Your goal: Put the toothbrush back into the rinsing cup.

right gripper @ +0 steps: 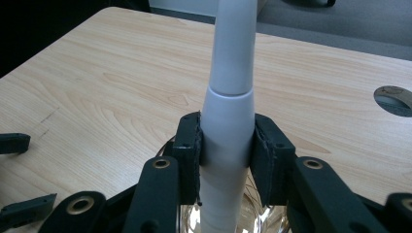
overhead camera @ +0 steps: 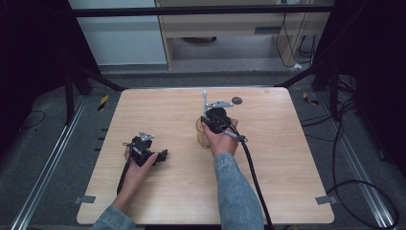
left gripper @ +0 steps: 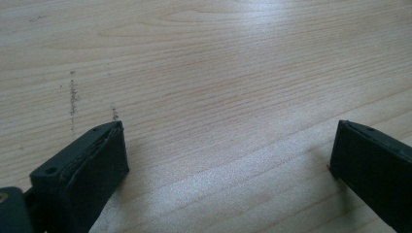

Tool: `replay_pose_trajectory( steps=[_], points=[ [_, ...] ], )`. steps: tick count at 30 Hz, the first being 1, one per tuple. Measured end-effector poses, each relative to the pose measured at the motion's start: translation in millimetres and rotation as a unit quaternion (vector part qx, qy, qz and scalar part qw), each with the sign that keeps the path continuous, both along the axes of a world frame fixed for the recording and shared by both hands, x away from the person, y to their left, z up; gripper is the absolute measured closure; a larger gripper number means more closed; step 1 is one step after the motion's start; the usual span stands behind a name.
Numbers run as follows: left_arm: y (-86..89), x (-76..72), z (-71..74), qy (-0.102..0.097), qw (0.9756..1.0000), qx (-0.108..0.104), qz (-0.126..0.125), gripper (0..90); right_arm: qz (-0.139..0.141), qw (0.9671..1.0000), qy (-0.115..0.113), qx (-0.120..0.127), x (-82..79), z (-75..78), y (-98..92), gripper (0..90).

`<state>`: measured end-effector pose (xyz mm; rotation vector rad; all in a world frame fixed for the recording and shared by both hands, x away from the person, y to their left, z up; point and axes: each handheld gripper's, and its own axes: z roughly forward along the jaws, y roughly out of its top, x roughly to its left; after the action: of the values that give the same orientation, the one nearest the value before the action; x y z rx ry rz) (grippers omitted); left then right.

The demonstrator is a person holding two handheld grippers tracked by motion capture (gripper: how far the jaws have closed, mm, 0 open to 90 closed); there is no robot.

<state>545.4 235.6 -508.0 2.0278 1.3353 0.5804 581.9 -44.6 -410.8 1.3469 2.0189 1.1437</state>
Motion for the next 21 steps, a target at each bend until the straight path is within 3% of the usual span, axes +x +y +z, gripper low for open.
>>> replay_pose_trajectory(
  steps=[21],
  points=[
    [-0.4, 0.0, 0.0, 0.0, 1.0, 0.0, -0.002, 0.0, -0.007, 1.0, 0.003, -0.005, 4.1, -0.7, -0.1, 65.9]
  ],
)
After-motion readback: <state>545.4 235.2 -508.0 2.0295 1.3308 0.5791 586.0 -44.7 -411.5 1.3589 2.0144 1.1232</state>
